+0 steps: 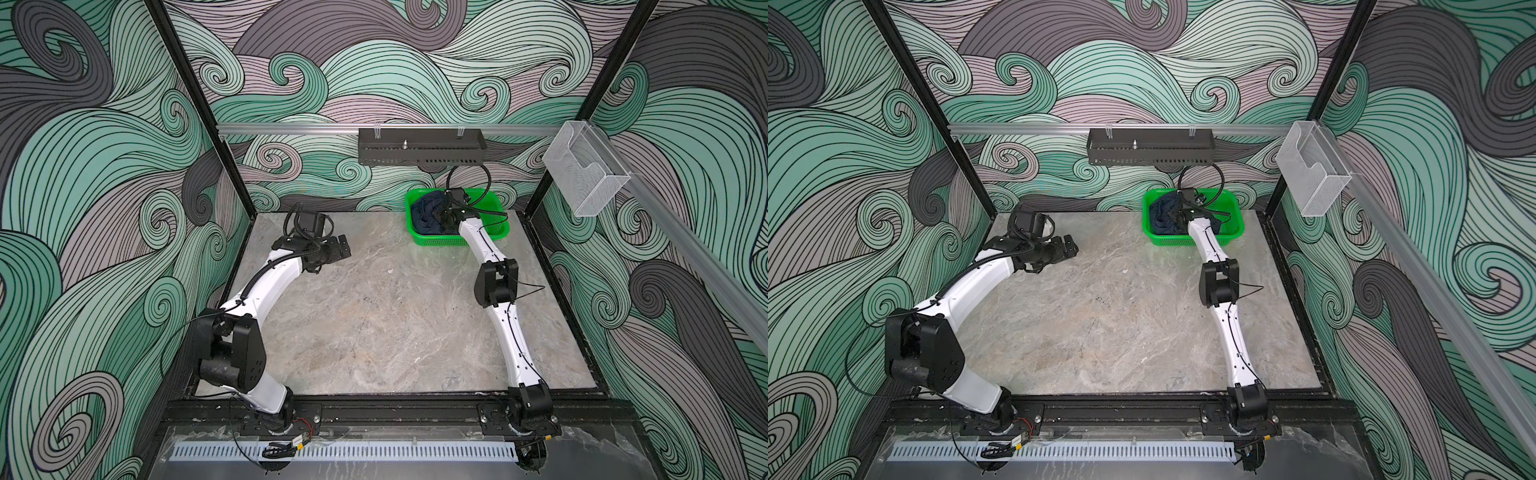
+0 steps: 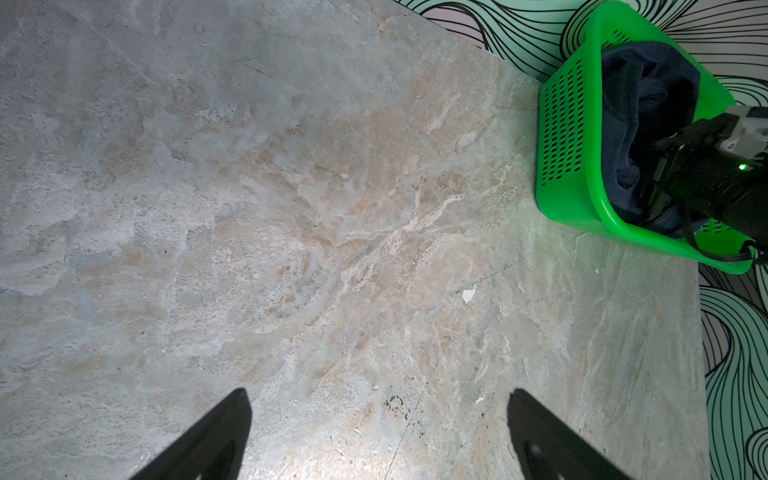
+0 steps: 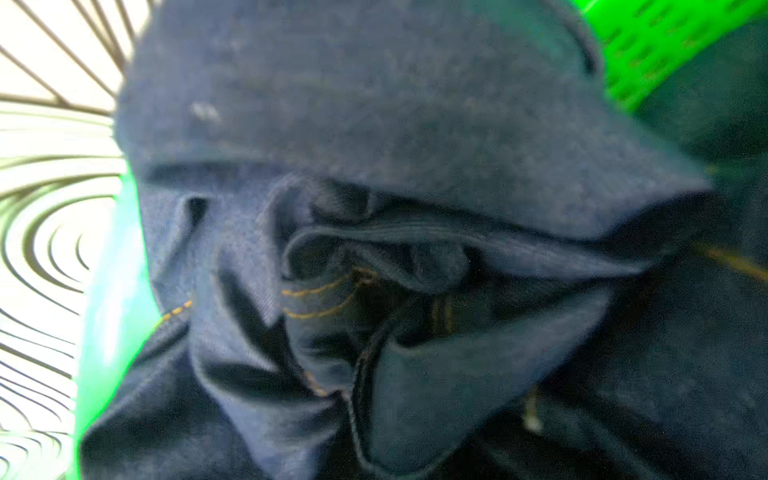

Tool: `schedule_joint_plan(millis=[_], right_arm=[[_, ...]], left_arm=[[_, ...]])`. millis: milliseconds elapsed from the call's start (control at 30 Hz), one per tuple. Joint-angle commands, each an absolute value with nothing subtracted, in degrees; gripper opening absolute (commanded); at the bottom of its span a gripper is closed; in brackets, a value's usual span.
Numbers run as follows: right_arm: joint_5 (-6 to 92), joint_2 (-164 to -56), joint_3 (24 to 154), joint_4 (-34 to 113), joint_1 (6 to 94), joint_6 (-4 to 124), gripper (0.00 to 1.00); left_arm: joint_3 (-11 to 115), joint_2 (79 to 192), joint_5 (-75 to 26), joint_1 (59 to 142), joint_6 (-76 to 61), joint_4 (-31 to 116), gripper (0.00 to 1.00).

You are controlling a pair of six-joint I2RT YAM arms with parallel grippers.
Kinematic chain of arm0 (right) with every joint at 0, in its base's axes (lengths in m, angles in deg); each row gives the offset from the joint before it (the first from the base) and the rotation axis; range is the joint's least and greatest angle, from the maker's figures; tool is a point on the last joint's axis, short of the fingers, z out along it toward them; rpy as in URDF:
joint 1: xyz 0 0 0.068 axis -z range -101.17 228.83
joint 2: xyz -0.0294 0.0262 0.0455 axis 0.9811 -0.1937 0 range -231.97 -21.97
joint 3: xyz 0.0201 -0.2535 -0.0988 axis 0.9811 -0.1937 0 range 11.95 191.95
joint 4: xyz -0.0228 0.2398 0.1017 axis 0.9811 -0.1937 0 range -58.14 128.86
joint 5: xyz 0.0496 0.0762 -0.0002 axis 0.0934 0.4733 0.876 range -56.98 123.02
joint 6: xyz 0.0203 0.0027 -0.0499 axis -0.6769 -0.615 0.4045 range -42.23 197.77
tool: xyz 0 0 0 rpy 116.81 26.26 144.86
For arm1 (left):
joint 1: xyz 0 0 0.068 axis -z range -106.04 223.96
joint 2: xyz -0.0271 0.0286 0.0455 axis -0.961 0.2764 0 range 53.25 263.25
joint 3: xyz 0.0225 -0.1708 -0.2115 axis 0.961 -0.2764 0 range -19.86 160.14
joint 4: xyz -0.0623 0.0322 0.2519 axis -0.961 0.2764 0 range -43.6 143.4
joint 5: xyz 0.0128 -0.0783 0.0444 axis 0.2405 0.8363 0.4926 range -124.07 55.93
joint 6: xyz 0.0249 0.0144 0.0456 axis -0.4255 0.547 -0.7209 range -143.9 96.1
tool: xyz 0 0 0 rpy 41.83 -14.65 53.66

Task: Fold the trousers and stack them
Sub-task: 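Reach the right gripper into the green basket and grasp the blue jeans, then lift the jeans out of the basket with the right gripper onto the table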

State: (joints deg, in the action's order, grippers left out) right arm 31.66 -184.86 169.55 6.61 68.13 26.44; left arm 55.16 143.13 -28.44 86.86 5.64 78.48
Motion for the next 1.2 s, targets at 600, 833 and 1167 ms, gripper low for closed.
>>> schedule_joint_plan(millis=[600, 833, 1167], right_arm=[[28.4, -131.5, 126.5, 12.9, 73.0, 28.9, 0.0], [30.6, -116.6, 119.0, 8.1, 75.2, 32.2, 0.0], [41.7, -102.4, 104.9, 5.5, 74.7, 37.5, 0.0]], left_arm=[[50.9, 119.2, -36.9, 87.1, 2.7, 83.8, 0.99], [51.3, 112.3, -36.9, 87.1, 3.6, 88.0, 0.99], [50.1, 104.5, -36.5, 87.1, 4.2, 93.1, 0.99]])
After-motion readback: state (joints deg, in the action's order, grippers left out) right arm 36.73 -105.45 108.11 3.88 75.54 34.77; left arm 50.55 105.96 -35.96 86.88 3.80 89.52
